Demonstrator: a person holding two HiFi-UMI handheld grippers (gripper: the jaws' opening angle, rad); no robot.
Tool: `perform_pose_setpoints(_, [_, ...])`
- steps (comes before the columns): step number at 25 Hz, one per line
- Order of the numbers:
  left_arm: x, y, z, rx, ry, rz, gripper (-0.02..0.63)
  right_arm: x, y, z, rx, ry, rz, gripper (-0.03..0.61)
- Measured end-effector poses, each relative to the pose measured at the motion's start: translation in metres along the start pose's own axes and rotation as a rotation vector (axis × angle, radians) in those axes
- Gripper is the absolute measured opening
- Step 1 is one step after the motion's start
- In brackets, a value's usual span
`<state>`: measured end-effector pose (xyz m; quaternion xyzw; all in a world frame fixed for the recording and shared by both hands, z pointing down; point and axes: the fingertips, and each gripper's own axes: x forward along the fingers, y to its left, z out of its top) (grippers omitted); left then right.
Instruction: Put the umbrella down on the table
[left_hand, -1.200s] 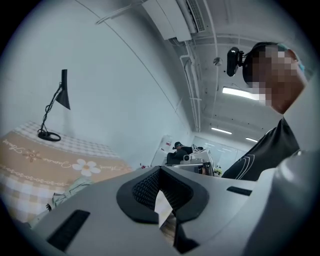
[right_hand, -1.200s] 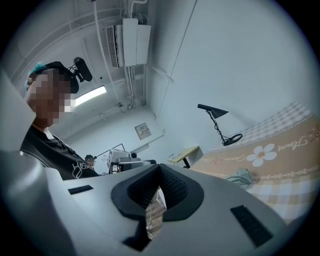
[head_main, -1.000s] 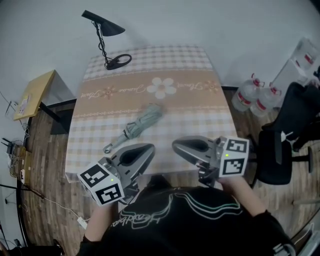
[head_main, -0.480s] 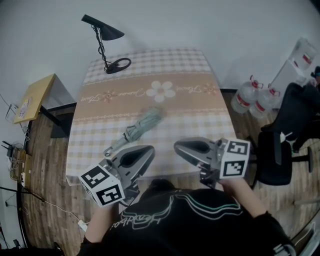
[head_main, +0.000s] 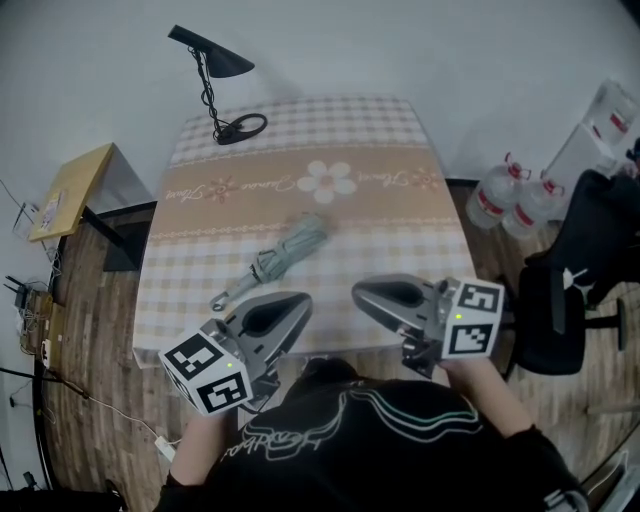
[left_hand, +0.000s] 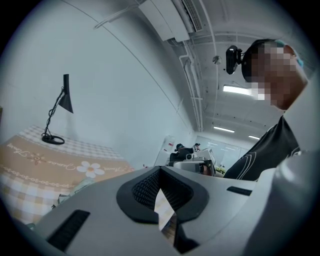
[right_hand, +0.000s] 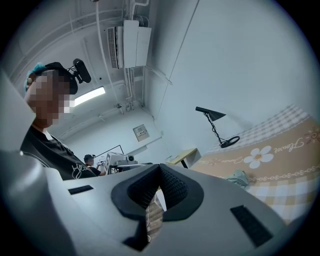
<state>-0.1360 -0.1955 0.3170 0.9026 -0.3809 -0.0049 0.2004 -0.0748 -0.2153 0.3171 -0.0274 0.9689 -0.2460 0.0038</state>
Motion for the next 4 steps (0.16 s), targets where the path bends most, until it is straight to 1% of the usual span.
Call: perform_pose_setpoints(4, [-0.0036, 0.0058, 0.0043, 0.003, -0.006, 0.004, -0.003, 0.0076, -0.002, 0.0013, 0.002, -0.002, 0.005, 0.011])
